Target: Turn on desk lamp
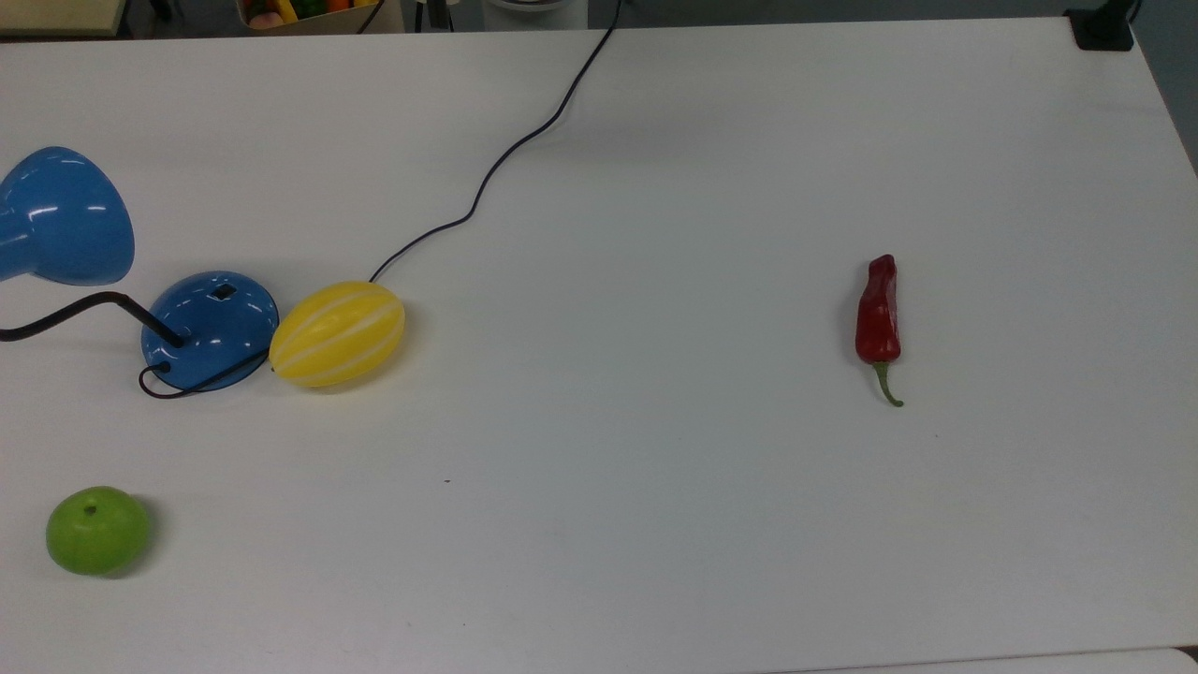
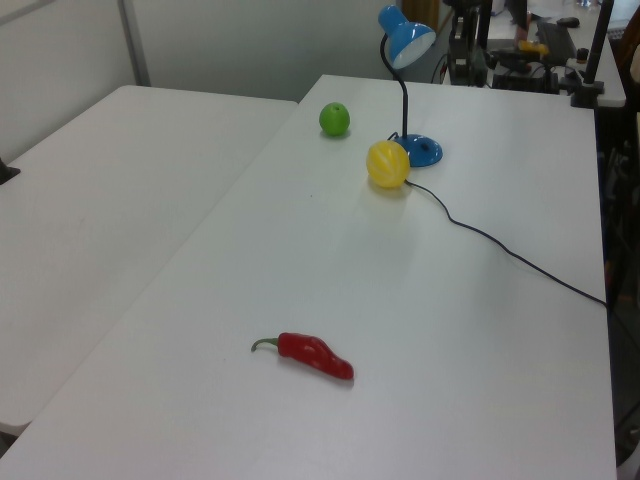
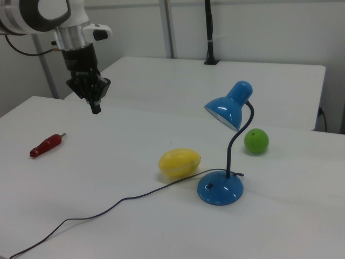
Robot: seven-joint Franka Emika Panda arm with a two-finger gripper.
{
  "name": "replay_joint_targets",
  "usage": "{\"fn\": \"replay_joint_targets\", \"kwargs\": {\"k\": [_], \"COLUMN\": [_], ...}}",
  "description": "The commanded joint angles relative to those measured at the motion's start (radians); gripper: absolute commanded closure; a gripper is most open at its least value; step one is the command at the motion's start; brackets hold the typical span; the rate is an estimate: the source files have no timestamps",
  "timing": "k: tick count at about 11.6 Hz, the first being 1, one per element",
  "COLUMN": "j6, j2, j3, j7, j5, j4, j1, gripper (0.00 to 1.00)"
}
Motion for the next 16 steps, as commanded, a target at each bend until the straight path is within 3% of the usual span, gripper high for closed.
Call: {"fn": "replay_joint_targets", "kwargs": {"k": [1, 5, 9, 16], "j6": [0.01, 0.114, 0.376, 0.749], "j2": [-0.016, -0.011, 0.007, 0.156], "j3": [-0.006, -0.006, -0.015, -0.02], "j7": [-0.016, -0.007, 0.073, 0.22], "j5": [0.008, 0.008, 0.012, 0.017], "j4": [-0.053, -0.172, -0.346, -0.39], "j1": [-0.042, -0.131, -0.204, -0.287], "gripper": [1.0, 1.0, 1.0, 1.0]}}
